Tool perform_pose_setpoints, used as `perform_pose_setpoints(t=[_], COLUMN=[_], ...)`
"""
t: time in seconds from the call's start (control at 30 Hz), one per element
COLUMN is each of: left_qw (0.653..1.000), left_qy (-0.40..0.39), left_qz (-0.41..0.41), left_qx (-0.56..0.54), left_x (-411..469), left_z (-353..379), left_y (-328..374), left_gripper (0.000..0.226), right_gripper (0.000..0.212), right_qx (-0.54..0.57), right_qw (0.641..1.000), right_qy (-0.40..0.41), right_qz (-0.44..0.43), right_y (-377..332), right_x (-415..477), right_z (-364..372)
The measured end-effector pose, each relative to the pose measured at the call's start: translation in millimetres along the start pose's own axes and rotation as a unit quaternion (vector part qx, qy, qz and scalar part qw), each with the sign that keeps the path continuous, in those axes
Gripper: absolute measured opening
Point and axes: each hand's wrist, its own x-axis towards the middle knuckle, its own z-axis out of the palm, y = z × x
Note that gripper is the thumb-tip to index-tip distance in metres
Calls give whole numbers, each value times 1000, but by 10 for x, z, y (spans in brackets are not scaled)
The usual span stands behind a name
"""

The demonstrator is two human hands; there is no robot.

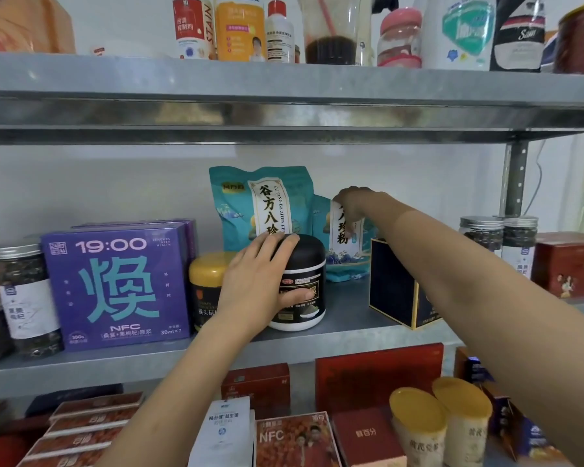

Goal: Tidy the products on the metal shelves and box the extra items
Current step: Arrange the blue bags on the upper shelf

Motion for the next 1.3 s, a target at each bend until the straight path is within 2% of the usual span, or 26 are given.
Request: perform_pose_setpoints(t=[0.13,0.3,0.43,0.57,0.73,0.83,1.0,1.07,1.17,1.3], left_qw=[1000,1000,1000,1000,999,998,994,997,993,971], left_qy=[-7,-13,-16,-26,-42,-50,-98,-60,42,96], left_qz=[-2,-4,-8,-14,-23,-29,-41,-34,-8,38], left_qx=[-6,-9,-6,-6,-14,-23,-36,-45,-113,-217], left_x=[-1,-4,-12,-9,-13,-23,18,32,31,63], left_z=[-10,-39,-57,-75,-131,-162,-210,-226,-254,-311], left_y=[8,16,24,33,71,103,110,173,397,714], left_gripper=[87,86,85,85,84,84,93,99,108,110], right_gripper=[69,50,39,35,30,26,5,11,33,11], right_qx=[0,-52,-37,-63,-80,-79,-110,-82,-17,30], right_qw=[999,988,967,930,898,853,737,696,651,618], right_qy=[43,117,222,354,432,514,661,704,744,765], right_qz=[30,82,116,80,-6,-29,-92,-114,-148,-180], right_y=[38,181,428,570,535,508,553,551,515,480], right_x=[-141,-280,-406,-584,-895,-1121,-1491,-1647,-1899,-2212], right_z=[49,66,75,70,120,229,395,436,511,636])
